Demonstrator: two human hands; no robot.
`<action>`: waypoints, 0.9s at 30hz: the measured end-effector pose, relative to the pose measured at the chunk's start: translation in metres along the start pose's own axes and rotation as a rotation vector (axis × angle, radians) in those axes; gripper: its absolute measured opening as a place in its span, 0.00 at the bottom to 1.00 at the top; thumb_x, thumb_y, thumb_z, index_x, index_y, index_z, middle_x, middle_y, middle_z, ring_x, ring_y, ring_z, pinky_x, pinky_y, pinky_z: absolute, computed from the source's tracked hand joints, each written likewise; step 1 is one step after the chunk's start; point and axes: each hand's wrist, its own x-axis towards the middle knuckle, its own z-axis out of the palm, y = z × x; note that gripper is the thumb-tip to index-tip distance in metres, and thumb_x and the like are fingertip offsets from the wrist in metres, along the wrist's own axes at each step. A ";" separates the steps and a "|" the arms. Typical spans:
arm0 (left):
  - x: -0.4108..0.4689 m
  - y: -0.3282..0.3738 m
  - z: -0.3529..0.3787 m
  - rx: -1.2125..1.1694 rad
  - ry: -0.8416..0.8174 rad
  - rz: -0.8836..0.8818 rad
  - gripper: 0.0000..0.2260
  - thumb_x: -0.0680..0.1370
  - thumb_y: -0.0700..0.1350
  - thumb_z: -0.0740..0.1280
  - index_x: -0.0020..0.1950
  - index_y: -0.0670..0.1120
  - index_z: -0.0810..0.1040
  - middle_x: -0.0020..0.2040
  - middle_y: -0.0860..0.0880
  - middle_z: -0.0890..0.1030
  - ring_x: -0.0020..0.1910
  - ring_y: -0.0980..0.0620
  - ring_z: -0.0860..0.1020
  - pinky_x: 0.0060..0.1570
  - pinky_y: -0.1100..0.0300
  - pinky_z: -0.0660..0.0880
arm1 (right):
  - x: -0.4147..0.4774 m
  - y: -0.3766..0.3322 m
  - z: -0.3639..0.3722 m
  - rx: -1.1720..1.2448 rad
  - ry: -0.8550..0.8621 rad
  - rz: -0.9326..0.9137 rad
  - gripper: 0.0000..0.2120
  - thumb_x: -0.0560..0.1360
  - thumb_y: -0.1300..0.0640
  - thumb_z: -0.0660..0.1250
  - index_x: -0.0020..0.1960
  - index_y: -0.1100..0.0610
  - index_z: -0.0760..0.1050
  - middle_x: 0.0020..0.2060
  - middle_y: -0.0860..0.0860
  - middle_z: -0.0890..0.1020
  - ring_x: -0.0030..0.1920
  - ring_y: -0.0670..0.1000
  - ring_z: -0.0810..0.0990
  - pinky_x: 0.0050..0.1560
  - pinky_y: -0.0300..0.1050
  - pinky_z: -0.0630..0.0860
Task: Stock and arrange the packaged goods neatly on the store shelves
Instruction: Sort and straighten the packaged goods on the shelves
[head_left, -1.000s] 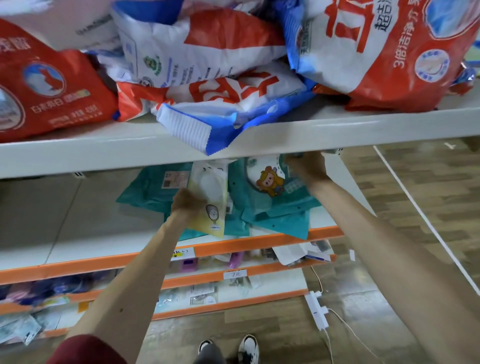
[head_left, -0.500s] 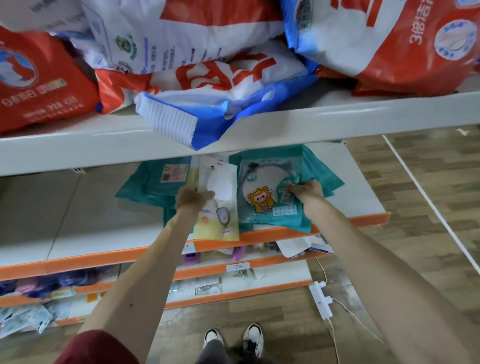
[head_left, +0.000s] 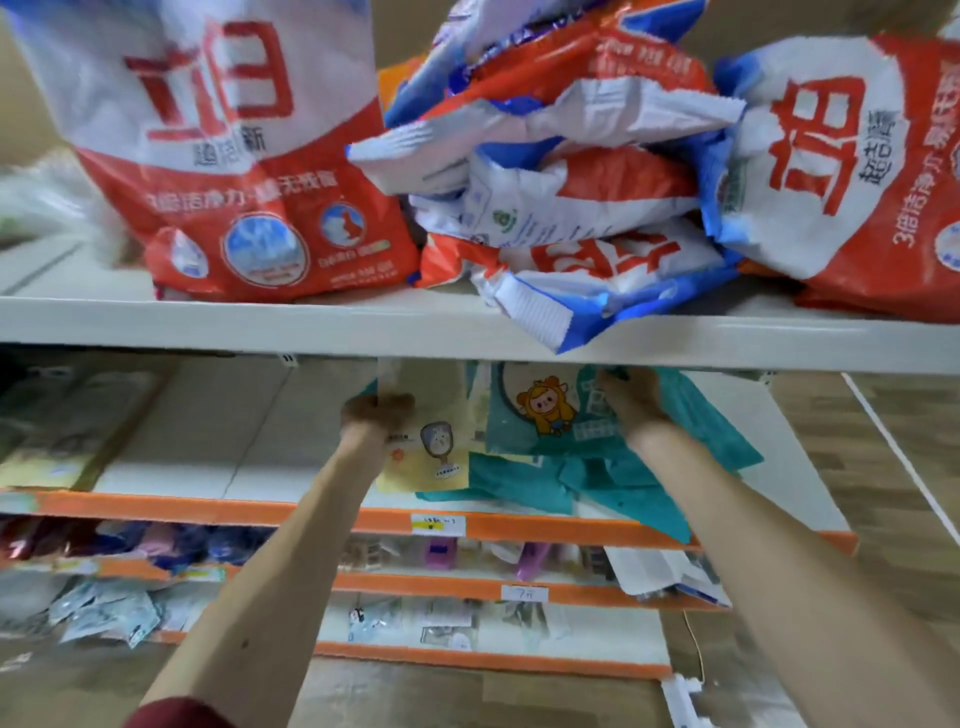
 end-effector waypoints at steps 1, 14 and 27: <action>0.000 -0.001 -0.020 -0.041 0.015 -0.005 0.06 0.75 0.40 0.71 0.39 0.43 0.78 0.33 0.44 0.77 0.26 0.50 0.71 0.18 0.66 0.67 | -0.007 -0.005 0.014 -0.008 -0.040 0.001 0.11 0.76 0.64 0.62 0.57 0.56 0.76 0.46 0.57 0.80 0.43 0.53 0.77 0.42 0.46 0.73; -0.003 -0.093 -0.319 -0.044 0.371 -0.085 0.13 0.72 0.45 0.75 0.35 0.39 0.77 0.28 0.48 0.74 0.29 0.50 0.73 0.26 0.60 0.74 | -0.151 -0.031 0.272 -0.290 -0.321 0.059 0.11 0.80 0.55 0.63 0.58 0.61 0.72 0.46 0.56 0.74 0.46 0.57 0.77 0.38 0.43 0.69; -0.018 -0.160 -0.533 -0.206 0.517 -0.110 0.08 0.70 0.46 0.76 0.36 0.42 0.82 0.34 0.44 0.82 0.33 0.45 0.79 0.35 0.51 0.76 | -0.308 -0.057 0.444 -0.208 -0.476 0.048 0.05 0.78 0.61 0.64 0.48 0.62 0.77 0.40 0.58 0.82 0.37 0.56 0.82 0.42 0.55 0.82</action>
